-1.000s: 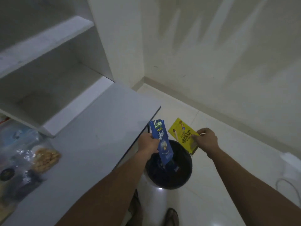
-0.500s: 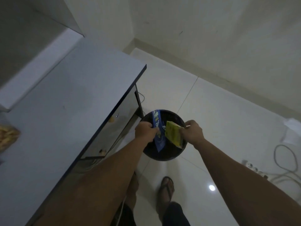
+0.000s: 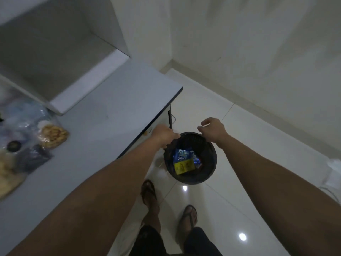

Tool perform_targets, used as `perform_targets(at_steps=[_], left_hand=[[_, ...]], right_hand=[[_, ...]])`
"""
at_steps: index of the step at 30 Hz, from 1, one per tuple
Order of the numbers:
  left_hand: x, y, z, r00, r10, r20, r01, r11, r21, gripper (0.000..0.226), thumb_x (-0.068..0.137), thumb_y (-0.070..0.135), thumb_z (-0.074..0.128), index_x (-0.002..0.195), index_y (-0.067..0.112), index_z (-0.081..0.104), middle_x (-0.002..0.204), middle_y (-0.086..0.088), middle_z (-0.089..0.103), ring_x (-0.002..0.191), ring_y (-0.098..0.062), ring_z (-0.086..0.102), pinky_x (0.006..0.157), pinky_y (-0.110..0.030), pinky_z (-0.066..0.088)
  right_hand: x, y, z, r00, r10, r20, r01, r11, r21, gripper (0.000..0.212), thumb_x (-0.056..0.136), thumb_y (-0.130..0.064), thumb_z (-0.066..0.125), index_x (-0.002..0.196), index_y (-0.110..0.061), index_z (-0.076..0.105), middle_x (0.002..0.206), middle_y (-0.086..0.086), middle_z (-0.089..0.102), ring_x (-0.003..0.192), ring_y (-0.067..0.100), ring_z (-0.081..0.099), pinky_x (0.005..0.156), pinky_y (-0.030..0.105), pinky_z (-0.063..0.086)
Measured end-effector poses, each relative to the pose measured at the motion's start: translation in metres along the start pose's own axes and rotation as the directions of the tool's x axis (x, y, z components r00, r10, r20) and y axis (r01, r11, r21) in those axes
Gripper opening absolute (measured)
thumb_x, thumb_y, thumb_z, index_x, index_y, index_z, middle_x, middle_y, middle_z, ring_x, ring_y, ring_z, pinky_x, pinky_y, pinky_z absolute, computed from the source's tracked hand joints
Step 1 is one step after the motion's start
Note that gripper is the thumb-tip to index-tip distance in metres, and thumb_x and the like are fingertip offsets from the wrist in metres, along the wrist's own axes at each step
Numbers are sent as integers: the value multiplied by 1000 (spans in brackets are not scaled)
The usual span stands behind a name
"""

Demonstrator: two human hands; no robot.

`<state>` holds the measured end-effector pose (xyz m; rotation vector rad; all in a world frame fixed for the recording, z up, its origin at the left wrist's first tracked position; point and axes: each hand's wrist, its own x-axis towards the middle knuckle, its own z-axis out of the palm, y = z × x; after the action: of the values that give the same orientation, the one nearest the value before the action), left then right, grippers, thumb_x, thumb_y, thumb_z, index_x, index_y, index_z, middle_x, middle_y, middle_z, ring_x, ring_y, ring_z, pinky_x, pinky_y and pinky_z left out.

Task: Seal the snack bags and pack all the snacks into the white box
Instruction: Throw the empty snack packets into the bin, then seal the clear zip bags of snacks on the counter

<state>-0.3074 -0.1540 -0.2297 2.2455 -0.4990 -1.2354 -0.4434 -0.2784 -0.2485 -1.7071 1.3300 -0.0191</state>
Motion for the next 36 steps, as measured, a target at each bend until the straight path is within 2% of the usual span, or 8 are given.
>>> perform_targets(at_steps=[3, 6, 13, 18, 22, 28, 32, 36], left_hand=[[-21, 1, -32, 999, 1, -41, -3, 999, -51, 36, 80, 26, 75, 99, -3, 64, 96, -15, 64, 93, -30, 65, 83, -42, 56], [-41, -6, -68, 997, -10, -73, 6, 998, -58, 39, 78, 27, 76, 100, -3, 65, 98, -14, 64, 91, -27, 65, 82, -40, 56], [-88, -44, -160, 983, -18, -180, -3, 993, -116, 41, 81, 28, 74, 107, -2, 64, 109, -13, 64, 90, -24, 64, 81, -38, 56], [-120, -100, -232, 963, -26, -270, -20, 985, -168, 35, 82, 25, 73, 102, -2, 66, 101, -12, 65, 87, -24, 64, 80, -39, 55], [-141, -155, -285, 948, -67, -310, -1, 977, -214, 32, 80, 24, 74, 98, 0, 66, 91, -14, 63, 74, -23, 61, 65, -35, 52], [-169, -242, -358, 924, -131, -359, 49, 972, -228, 26, 79, 23, 72, 88, -1, 66, 84, -16, 67, 74, -27, 66, 68, -37, 54], [-180, -300, -394, 893, -179, -413, 67, 961, -270, 30, 84, 25, 69, 104, 4, 60, 98, -11, 64, 84, -21, 63, 64, -29, 52], [-190, -347, -419, 848, -236, -474, 107, 953, -283, 25, 82, 25, 72, 87, 2, 64, 82, -10, 60, 78, -22, 60, 62, -30, 48]], right_hand=[[-16, -47, 0, 993, -100, 65, 101, 995, -20, 25, 83, -25, 67, 103, -10, 64, 105, 17, 68, 95, 30, 66, 86, 44, 56], [-36, -91, 6, 974, -177, 144, 186, 981, -53, 17, 86, -20, 66, 95, -7, 63, 94, 16, 66, 88, 31, 67, 71, 41, 58], [-81, -178, 53, 906, -309, 288, 351, 930, -108, 25, 89, -23, 64, 98, 0, 66, 98, 19, 68, 95, 34, 68, 78, 45, 58], [-110, -236, 119, 868, -338, 362, 407, 904, -132, 27, 89, -25, 64, 101, -1, 65, 103, 21, 69, 98, 32, 67, 81, 43, 59], [-141, -276, 188, 844, -355, 402, 439, 888, -138, 22, 88, -25, 65, 96, -5, 66, 100, 18, 69, 95, 28, 68, 78, 40, 59], [-188, -323, 292, 802, -358, 477, 487, 855, -177, 17, 85, -14, 63, 95, -2, 68, 104, 19, 69, 96, 31, 68, 69, 35, 56], [-216, -346, 353, 749, -395, 532, 560, 806, -189, 12, 86, -14, 65, 89, -3, 68, 92, 16, 67, 80, 24, 65, 68, 33, 52], [-236, -359, 406, 694, -408, 593, 607, 775, -177, 18, 88, -14, 64, 96, 2, 68, 87, 12, 65, 69, 16, 59, 68, 30, 52]])
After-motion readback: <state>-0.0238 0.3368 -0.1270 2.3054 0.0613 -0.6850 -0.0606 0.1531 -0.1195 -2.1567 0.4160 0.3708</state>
